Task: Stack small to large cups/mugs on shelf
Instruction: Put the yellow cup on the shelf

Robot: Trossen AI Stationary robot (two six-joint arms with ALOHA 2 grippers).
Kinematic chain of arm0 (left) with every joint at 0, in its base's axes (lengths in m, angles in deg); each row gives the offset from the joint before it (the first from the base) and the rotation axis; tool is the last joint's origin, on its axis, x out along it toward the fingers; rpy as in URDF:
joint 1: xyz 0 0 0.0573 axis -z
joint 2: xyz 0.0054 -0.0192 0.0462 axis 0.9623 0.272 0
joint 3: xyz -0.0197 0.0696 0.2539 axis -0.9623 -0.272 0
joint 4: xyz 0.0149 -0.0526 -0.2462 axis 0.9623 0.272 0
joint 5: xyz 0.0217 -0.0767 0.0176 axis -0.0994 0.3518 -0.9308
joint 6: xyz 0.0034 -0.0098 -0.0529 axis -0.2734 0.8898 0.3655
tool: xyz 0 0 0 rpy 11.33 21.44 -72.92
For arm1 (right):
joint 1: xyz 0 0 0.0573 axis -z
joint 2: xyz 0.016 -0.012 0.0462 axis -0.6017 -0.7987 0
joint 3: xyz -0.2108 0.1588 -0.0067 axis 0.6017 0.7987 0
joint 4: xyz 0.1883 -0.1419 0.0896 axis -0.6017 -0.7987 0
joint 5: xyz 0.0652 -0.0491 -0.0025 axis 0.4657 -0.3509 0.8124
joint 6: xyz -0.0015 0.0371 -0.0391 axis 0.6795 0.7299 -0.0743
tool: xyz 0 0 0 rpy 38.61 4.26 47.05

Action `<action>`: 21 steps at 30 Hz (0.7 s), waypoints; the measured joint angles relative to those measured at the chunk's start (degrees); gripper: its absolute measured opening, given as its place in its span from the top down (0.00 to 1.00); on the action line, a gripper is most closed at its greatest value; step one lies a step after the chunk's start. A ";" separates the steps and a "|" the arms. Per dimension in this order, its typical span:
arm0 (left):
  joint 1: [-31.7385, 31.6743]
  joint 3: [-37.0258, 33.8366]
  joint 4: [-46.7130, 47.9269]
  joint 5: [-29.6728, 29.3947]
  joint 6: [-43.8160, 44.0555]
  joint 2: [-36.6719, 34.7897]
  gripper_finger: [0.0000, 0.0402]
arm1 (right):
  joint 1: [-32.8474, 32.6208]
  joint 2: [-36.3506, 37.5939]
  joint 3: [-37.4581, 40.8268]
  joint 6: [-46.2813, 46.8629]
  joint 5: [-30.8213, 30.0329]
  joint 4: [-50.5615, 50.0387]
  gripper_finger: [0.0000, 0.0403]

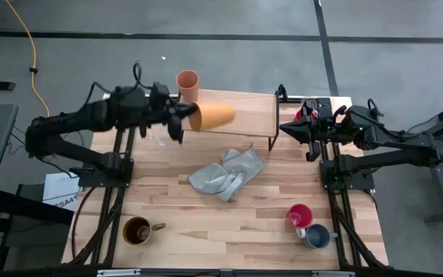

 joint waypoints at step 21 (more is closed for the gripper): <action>-23.24 9.62 35.17 4.18 -1.04 14.25 1.00 | 0.09 -1.14 0.00 0.00 -0.02 -0.22 1.00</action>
